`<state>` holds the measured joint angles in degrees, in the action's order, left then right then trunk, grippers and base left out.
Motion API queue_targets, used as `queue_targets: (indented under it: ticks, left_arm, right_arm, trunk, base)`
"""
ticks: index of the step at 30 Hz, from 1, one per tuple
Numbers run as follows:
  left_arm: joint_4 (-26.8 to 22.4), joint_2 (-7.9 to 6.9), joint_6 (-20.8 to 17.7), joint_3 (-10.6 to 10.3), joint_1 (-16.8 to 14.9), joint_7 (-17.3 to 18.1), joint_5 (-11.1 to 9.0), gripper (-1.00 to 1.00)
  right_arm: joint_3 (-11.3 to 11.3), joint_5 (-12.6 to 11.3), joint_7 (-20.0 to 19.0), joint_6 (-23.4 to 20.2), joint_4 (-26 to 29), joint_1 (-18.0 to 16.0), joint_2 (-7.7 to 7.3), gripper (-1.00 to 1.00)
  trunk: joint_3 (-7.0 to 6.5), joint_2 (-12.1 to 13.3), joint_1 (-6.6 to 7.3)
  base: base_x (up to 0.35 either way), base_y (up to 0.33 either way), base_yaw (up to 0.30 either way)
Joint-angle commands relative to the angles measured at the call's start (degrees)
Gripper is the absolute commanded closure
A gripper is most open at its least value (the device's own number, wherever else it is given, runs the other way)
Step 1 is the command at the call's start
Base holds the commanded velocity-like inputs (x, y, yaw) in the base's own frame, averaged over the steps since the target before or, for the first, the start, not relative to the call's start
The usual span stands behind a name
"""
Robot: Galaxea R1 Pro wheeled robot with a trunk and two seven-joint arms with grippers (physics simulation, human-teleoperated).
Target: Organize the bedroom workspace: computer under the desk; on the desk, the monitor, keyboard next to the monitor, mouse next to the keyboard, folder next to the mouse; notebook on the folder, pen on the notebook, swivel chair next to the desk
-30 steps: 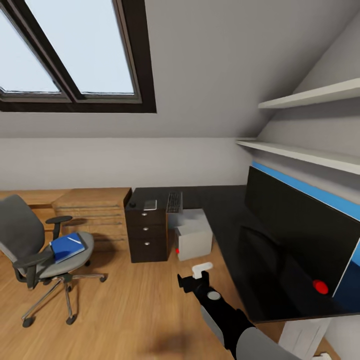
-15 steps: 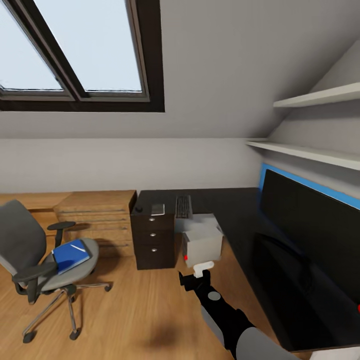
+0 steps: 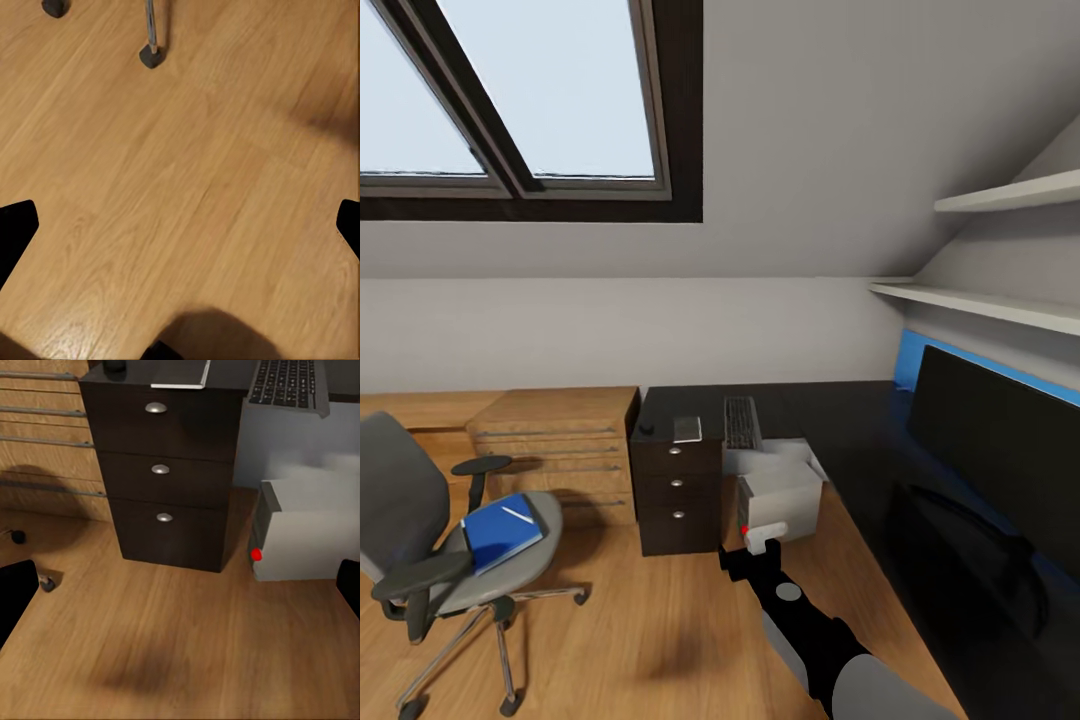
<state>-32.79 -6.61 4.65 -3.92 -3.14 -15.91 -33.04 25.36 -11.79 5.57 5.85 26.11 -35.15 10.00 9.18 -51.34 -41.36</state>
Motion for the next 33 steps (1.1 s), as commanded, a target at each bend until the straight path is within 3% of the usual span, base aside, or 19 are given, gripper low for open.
queue_targets:
  ticks: [1,6,11,14,18,23,33]
  left_arm:
    - [0.0,-0.07,0.3,-0.4,0.0,-0.4,-0.6,-1.0]
    - [-0.2,-0.07,0.4,-0.3,0.0,-0.4,-0.6,-1.0]
    - [-1.8,0.64,0.7,1.2,-0.1,-0.6,-1.0,-1.0]
    - [-2.7,0.87,0.7,0.8,-0.1,-0.5,-1.0,-1.0]
    - [-4.0,1.85,1.0,0.6,-0.1,-0.5,-1.1,-1.0]
    - [-5.7,1.99,1.1,0.5,-0.1,-0.5,-1.1,-1.0]
    - [-6.8,2.08,1.2,0.3,-0.1,-0.4,-1.0,-1.0]
  right_arm:
    - [0.4,-0.6,0.4,0.3,-0.1,-0.1,0.0,-1.0]
    - [0.3,-0.4,0.4,3.3,-0.3,-0.1,0.0,-1.0]
    - [0.8,-0.6,0.4,2.5,1.4,-1.1,0.0,-1.0]
    - [0.7,-0.6,0.4,2.4,2.3,-1.1,0.0,-1.0]
    - [0.8,-0.9,0.2,2.9,1.0,0.0,0.0,-1.0]
    - [0.8,-1.0,0.2,3.5,-0.5,1.6,-0.11,-1.0]
    - [0.8,-1.1,0.2,4.1,-0.7,1.8,-0.24,-1.0]
  trunk:
    - [0.08,-0.1,-0.02]
    - [0.08,-0.1,-0.02]
    - [0.08,-0.1,-0.02]
    - [0.08,-0.1,-0.02]
    - [0.08,-0.1,-0.02]
    - [0.08,-0.1,-0.02]
    - [0.08,-0.1,-0.02]
  base:
    - [0.068,0.01,0.0]
    - [0.029,0.004,0.0]
    - [0.0,0.0,0.0]
    - [0.0,0.0,0.0]
    - [0.0,0.0,0.0]
    - [0.017,0.0,0.0]
    - [0.26,0.0,0.0]
